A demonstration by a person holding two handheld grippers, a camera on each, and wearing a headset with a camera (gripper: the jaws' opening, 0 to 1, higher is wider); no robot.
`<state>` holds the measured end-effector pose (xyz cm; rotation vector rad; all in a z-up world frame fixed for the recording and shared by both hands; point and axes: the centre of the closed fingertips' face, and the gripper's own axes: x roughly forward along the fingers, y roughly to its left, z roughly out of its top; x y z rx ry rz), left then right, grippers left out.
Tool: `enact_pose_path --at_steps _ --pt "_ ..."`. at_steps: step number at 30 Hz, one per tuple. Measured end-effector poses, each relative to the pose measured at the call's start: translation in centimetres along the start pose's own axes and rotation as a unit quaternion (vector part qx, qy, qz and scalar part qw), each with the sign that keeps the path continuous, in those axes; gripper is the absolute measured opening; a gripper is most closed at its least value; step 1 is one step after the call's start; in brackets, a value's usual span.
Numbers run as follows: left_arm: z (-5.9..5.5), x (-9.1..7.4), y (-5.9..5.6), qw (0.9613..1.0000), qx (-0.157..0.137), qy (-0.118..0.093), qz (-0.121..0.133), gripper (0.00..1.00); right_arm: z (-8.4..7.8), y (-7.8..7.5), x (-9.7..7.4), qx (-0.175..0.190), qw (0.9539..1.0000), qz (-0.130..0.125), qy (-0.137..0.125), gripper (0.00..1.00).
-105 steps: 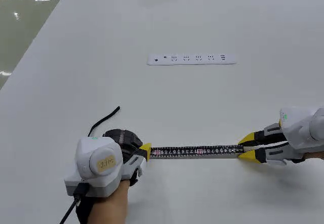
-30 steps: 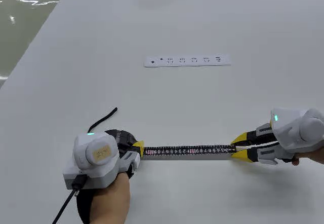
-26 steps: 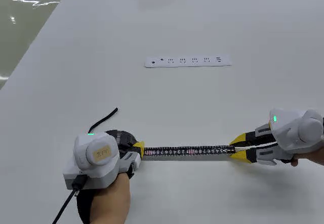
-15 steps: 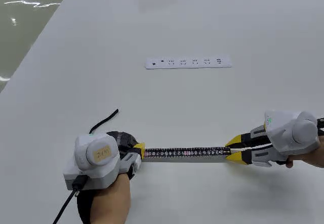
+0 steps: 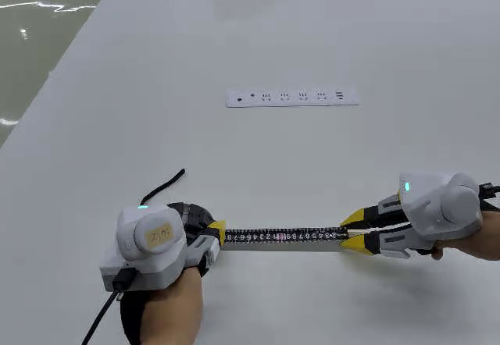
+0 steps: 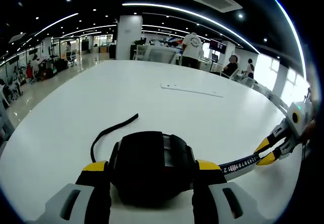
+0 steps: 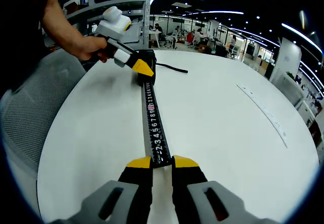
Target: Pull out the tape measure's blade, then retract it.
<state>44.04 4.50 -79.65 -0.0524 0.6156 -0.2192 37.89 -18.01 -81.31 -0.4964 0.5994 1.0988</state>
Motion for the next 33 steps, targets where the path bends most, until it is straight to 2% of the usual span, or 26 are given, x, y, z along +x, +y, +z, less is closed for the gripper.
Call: enact_pose_path --at_steps 33 --pt "0.1 0.1 0.0 1.0 -0.007 0.002 -0.003 0.62 3.3 0.7 3.4 -0.002 0.9997 0.008 -0.022 0.12"
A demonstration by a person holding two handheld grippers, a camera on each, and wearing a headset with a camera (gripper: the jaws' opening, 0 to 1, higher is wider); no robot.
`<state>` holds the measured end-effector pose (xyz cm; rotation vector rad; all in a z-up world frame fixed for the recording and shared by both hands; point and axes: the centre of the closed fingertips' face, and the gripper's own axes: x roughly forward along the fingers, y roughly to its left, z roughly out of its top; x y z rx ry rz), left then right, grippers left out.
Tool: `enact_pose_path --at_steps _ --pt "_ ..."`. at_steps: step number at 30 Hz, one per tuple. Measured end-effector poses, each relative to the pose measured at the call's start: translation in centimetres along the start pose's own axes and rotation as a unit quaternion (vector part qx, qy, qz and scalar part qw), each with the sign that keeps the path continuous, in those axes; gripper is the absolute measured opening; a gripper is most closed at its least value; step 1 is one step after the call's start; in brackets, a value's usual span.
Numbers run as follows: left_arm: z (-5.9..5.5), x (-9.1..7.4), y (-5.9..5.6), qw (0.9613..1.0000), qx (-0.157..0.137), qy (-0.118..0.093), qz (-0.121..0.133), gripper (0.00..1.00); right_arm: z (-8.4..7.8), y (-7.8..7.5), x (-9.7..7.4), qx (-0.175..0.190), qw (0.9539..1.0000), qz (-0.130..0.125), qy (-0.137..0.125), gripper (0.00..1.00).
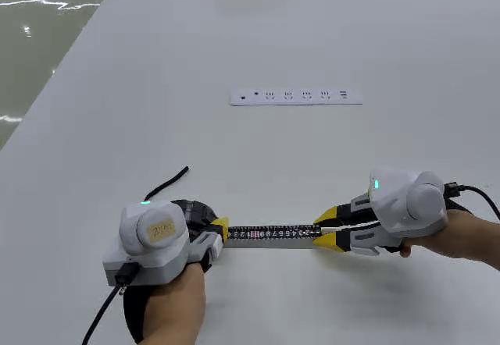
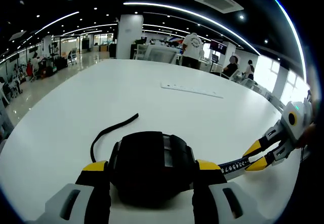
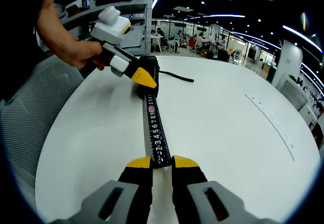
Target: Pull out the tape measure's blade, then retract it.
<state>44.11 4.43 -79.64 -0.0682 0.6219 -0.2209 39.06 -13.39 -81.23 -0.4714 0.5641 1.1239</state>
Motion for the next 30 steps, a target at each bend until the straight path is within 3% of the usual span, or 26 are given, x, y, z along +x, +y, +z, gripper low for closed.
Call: enact_pose_path --at_steps 30 --pt "0.0 0.0 0.1 1.0 -0.007 0.0 -0.002 0.62 3.2 0.8 3.9 -0.008 0.9998 0.011 -0.016 0.12"
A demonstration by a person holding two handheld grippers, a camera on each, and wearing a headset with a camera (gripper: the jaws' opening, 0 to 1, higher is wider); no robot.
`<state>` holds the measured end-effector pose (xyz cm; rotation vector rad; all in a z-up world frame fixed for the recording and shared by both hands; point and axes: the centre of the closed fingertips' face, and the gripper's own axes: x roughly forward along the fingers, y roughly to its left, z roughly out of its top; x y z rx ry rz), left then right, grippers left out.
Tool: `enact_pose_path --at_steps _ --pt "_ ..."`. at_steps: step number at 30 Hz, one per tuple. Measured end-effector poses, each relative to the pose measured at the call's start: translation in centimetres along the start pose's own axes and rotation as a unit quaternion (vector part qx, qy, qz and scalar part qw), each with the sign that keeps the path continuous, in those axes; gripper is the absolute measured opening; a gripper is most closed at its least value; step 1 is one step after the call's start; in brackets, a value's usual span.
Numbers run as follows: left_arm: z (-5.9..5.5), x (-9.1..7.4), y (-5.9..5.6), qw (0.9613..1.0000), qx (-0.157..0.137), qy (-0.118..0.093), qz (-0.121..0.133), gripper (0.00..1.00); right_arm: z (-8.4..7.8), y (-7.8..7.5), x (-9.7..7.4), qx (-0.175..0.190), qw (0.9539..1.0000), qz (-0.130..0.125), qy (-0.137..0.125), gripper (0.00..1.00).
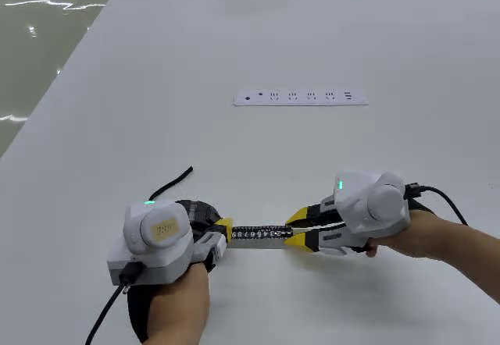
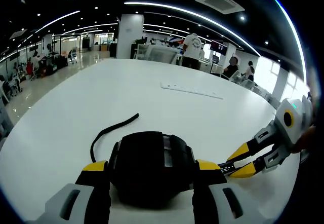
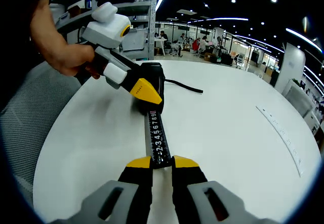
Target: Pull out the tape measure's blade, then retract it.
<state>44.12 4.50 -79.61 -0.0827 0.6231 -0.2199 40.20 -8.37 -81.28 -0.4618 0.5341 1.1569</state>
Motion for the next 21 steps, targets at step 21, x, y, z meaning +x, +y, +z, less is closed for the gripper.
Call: enact_pose_path --at_steps 21 --pt "0.0 -0.1 0.0 1.0 -0.004 0.002 -0.003 0.63 1.8 0.5 2.7 0.002 1.0 0.001 -0.008 0.12"
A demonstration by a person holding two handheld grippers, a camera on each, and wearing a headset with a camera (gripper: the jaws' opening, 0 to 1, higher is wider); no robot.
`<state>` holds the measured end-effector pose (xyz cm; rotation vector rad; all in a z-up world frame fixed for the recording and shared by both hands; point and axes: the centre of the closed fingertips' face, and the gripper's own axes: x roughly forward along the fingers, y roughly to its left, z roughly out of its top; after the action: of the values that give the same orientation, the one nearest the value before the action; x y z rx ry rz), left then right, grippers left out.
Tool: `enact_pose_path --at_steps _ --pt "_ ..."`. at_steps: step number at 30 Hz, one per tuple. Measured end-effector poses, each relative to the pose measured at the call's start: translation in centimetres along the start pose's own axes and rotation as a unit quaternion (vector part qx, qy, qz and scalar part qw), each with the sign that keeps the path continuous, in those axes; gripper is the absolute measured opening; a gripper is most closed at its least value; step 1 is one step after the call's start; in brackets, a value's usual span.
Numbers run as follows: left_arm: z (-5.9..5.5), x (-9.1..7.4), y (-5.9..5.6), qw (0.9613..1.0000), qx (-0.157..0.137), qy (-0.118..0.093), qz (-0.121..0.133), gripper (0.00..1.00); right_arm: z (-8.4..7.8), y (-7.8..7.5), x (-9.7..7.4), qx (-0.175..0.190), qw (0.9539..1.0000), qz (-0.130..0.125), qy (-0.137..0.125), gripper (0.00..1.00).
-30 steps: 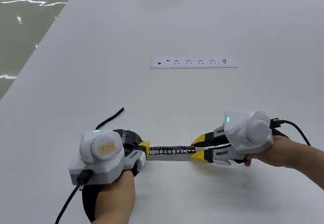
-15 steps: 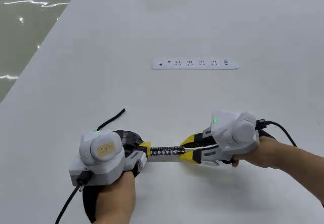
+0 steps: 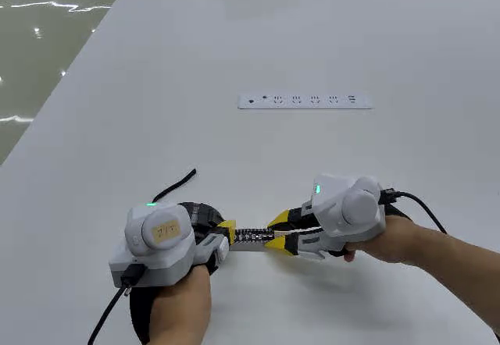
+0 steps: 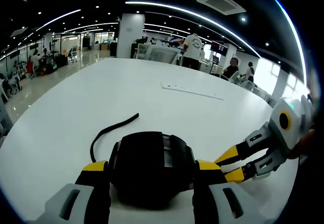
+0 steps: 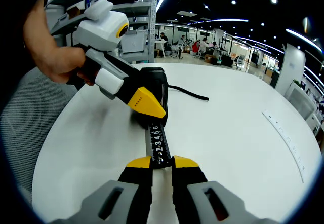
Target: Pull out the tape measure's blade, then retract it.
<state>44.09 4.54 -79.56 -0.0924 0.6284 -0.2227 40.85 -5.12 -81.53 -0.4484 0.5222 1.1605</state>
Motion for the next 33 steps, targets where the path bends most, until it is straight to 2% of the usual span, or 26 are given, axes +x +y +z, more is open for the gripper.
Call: enact_pose_path --at_steps 9,18,23,33 --pt "0.0 0.0 0.0 1.0 -0.001 0.0 -0.001 0.63 1.2 0.3 1.6 0.003 1.0 0.001 -0.007 0.12" --pt "0.0 0.0 0.0 1.0 -0.002 0.0 -0.002 0.63 1.8 0.5 2.4 0.006 0.9999 0.002 -0.009 0.13" --pt "0.0 0.0 0.0 1.0 -0.004 0.0 -0.002 0.63 2.5 0.7 3.5 0.007 0.9999 0.002 -0.013 0.13" --pt "0.1 0.0 0.0 0.9999 -0.011 -0.002 0.0 0.63 2.8 0.7 3.9 0.01 0.9998 0.001 -0.016 0.13"
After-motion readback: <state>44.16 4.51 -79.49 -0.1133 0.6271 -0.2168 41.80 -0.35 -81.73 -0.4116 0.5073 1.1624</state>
